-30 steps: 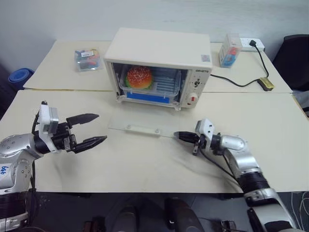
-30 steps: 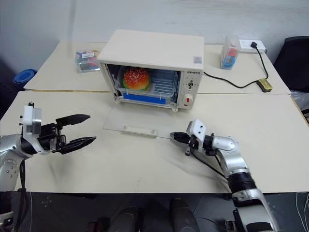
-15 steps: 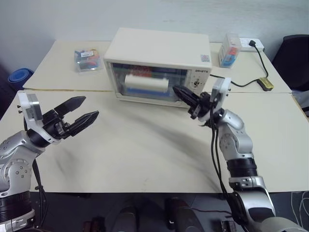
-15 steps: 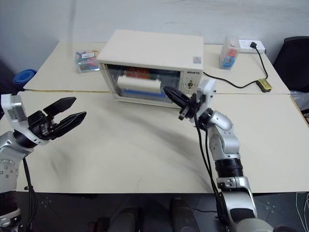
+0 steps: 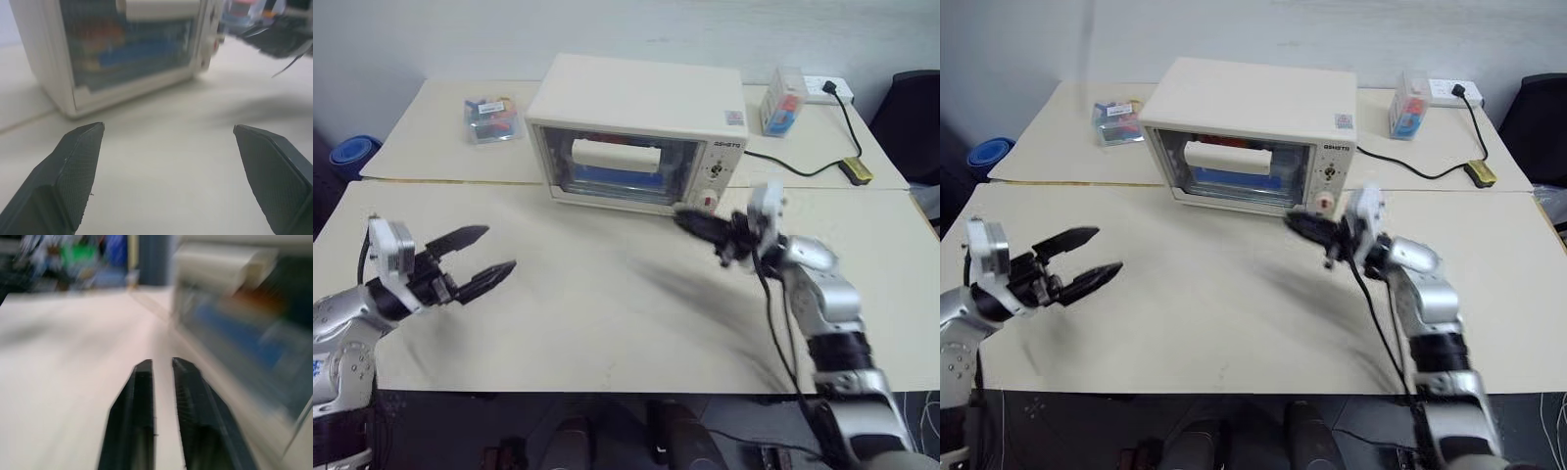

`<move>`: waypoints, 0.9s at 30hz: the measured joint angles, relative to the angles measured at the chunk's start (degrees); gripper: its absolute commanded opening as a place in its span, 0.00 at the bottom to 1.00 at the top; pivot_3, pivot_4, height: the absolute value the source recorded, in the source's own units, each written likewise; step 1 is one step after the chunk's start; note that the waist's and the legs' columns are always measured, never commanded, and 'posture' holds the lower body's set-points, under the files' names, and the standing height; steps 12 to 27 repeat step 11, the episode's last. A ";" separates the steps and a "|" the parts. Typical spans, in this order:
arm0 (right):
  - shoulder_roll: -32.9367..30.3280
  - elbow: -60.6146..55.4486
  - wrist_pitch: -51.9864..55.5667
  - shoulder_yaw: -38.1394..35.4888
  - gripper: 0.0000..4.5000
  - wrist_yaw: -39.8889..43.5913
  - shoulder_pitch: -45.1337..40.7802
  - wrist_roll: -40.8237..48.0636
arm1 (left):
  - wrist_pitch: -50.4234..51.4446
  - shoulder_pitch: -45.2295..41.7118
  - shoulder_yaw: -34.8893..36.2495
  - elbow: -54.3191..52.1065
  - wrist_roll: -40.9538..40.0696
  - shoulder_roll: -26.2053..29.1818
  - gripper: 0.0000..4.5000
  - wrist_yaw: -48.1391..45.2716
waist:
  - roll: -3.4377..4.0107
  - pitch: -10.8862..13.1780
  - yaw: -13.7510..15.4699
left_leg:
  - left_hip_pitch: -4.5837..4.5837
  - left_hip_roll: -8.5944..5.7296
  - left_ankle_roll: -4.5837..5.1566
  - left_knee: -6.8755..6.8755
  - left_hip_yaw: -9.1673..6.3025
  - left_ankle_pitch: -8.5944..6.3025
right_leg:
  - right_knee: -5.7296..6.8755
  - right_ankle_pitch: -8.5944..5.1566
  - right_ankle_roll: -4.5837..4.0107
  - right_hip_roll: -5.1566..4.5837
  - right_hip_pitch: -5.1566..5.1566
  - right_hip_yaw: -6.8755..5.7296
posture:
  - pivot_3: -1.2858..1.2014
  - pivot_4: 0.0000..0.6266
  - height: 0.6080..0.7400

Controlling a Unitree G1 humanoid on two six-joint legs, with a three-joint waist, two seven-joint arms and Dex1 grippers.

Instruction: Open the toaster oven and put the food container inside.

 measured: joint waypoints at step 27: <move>-2.59 1.48 -14.69 -0.07 1.00 7.75 9.34 -3.24 | -13.37 9.70 -0.30 3.31 8.90 -0.90 1.00 -0.88 | 0.00 0.00 0.16 | 0.22 0.01 0.01 0.10 0.03 0.01 | 0.27 0.00 -0.01 -0.04 0.12 0.04 | 0.52 0.24 1.00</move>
